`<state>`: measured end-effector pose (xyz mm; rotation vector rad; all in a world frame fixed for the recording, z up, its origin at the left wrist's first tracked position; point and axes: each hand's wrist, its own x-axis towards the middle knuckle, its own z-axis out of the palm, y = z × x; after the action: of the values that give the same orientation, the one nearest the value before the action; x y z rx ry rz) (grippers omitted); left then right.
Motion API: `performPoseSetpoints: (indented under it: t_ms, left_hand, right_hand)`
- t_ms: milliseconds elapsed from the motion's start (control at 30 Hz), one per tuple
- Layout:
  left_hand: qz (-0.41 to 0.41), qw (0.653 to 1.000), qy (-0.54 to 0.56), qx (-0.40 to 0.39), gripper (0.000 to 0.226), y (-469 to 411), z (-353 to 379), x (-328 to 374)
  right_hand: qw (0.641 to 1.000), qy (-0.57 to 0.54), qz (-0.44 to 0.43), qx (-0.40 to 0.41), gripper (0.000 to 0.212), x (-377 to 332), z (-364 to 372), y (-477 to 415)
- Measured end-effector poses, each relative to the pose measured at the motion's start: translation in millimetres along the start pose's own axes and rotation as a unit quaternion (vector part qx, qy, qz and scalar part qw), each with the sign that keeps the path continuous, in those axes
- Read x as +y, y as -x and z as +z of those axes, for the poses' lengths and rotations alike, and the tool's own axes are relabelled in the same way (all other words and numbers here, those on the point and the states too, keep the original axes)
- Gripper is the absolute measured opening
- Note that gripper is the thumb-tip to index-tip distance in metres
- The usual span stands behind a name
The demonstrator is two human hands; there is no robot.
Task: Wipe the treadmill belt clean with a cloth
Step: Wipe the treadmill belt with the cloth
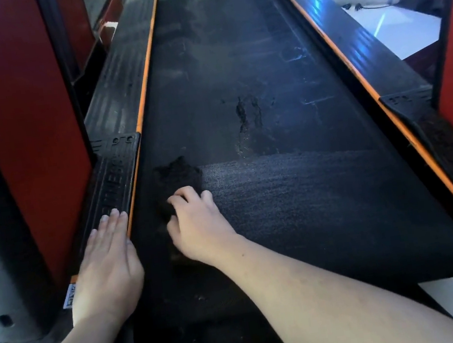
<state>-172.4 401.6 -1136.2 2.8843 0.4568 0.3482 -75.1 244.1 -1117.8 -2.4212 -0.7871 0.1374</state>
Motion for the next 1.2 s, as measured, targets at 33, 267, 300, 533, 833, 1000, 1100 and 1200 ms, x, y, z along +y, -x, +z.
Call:
performPoseSetpoints:
  t_ms: [33,267,300,533,833,1000,1100,1200]
  left_hand:
    - [-0.003,1.0,0.003,-0.003,0.059,0,-1,1]
    - [-0.017,1.0,0.018,-0.02,0.054,0,-3,4]
    - [-0.019,0.999,0.024,-0.017,0.053,0,-3,4]
    - [-0.015,1.0,0.015,0.003,0.063,-1,1,1]
    - [-0.03,0.999,0.023,-0.004,0.051,2,-2,3]
    - [-0.027,1.0,-0.004,-0.016,0.052,2,-5,8]
    - [0.01,0.999,-0.052,-0.005,0.056,5,-6,9]
    - [0.017,0.997,-0.063,0.028,0.053,0,-4,28]
  right_hand:
    - [1.0,-0.002,0.005,0.003,0.047,7,-5,4]
    - [0.996,0.021,0.081,0.027,0.046,82,-64,36]
    - [0.995,0.028,0.094,0.034,0.046,95,-75,42]
    - [0.972,0.102,0.2,0.064,0.044,181,-145,88]
    - [0.934,0.192,0.299,0.041,0.043,248,-209,131]
    - [0.925,0.192,0.327,0.022,0.047,245,-211,132]
    - [0.93,0.172,0.322,0.03,0.048,240,-211,131]
    - [0.94,0.149,0.305,0.043,0.04,235,-212,121]
